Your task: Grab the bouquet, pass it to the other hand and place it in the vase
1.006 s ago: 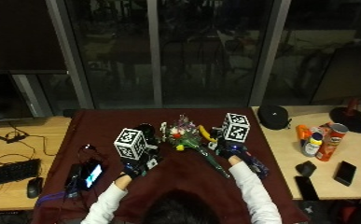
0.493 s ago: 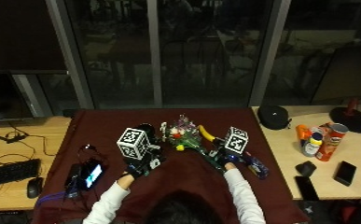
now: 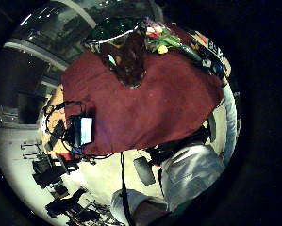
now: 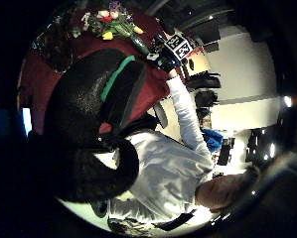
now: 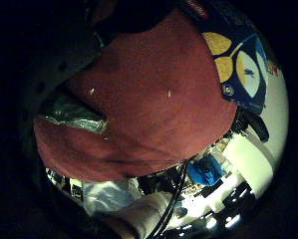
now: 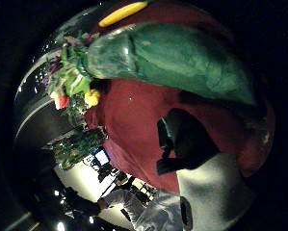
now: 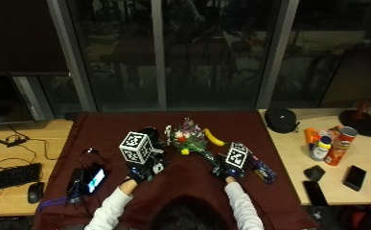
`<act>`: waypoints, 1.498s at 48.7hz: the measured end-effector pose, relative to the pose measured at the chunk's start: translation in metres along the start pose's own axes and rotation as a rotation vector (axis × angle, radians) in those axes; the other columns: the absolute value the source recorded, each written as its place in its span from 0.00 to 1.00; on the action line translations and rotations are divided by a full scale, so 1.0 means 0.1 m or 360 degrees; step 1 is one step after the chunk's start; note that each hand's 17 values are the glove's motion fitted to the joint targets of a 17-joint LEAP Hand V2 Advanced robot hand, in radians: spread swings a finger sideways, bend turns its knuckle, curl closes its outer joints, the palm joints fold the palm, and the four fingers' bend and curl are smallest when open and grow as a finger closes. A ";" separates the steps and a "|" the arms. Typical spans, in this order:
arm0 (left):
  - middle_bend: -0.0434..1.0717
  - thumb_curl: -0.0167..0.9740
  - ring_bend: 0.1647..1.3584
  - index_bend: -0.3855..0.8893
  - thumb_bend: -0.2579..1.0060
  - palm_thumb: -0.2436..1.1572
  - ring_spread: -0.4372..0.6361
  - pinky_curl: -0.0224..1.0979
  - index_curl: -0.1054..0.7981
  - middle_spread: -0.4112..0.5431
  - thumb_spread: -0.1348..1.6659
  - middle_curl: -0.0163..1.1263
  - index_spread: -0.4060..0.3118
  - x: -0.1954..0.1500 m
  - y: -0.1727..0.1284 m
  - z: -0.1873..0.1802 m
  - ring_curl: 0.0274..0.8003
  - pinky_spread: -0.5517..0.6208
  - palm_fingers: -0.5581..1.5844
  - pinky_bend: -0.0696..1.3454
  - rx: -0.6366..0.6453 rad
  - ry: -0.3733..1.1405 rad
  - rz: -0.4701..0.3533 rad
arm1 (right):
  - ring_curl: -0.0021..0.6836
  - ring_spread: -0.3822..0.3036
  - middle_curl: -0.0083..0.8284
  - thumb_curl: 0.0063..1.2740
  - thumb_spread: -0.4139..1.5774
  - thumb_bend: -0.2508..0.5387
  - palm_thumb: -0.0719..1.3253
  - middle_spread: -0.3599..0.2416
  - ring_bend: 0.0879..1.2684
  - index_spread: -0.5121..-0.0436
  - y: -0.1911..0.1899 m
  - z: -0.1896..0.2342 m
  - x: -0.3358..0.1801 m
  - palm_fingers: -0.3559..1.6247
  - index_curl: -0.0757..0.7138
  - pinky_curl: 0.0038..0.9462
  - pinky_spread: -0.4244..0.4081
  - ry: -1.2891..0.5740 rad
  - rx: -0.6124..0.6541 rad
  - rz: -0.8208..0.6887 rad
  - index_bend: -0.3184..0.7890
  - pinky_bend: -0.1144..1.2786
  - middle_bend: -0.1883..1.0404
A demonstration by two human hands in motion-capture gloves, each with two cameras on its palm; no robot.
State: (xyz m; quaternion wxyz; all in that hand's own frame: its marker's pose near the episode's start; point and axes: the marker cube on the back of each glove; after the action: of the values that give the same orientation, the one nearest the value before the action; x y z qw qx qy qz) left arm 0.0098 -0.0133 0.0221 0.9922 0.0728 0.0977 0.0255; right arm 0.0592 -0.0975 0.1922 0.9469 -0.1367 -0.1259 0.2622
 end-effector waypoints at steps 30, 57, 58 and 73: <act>0.20 0.27 0.33 0.42 0.19 0.29 0.71 0.32 0.46 0.67 0.75 0.29 0.55 -0.02 0.01 -0.04 0.32 0.75 0.36 0.32 -0.0015 -0.0018 -0.0018 | 0.67 0.26 0.64 0.32 0.81 0.46 0.77 0.33 0.55 0.59 -0.01 -0.04 -0.04 0.86 0.50 0.40 0.16 -0.0073 0.0149 0.0006 0.42 0.52 0.56; 0.22 0.27 0.36 0.37 0.20 0.25 0.78 0.34 0.37 0.73 0.71 0.32 0.69 0.36 -0.37 -0.29 0.33 0.79 0.28 0.38 0.0226 0.0275 0.0097 | 0.81 0.28 0.78 0.36 0.65 0.30 0.76 0.31 0.74 0.65 -0.07 -0.45 -0.28 0.90 0.77 0.48 0.19 -0.1266 0.0923 -0.0552 0.74 0.56 0.83; 0.23 0.27 0.36 0.38 0.20 0.25 0.79 0.34 0.37 0.74 0.71 0.32 0.70 0.40 -0.40 -0.31 0.33 0.79 0.28 0.38 0.0225 0.0345 0.0120 | 0.81 0.28 0.78 0.37 0.64 0.30 0.77 0.31 0.75 0.65 -0.03 -0.48 -0.31 0.90 0.77 0.49 0.19 -0.1307 0.0945 -0.0592 0.74 0.57 0.83; 0.27 0.32 0.40 0.39 0.21 0.40 0.80 0.33 0.34 0.74 0.70 0.33 0.79 0.90 -0.87 -0.41 0.33 0.80 0.29 0.38 0.0264 0.1114 0.0196 | 0.82 0.29 0.78 0.42 0.60 0.29 0.78 0.33 0.77 0.65 0.51 -0.74 -0.76 0.89 0.82 0.50 0.20 -0.1786 0.1056 -0.1153 0.74 0.58 0.86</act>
State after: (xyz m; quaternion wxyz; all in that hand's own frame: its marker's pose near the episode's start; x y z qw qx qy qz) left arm 0.0932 -0.0881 -0.0477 0.8860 0.1456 0.4287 0.1006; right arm -0.0046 -0.1097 0.0942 0.7592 0.3606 -0.5418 -0.0115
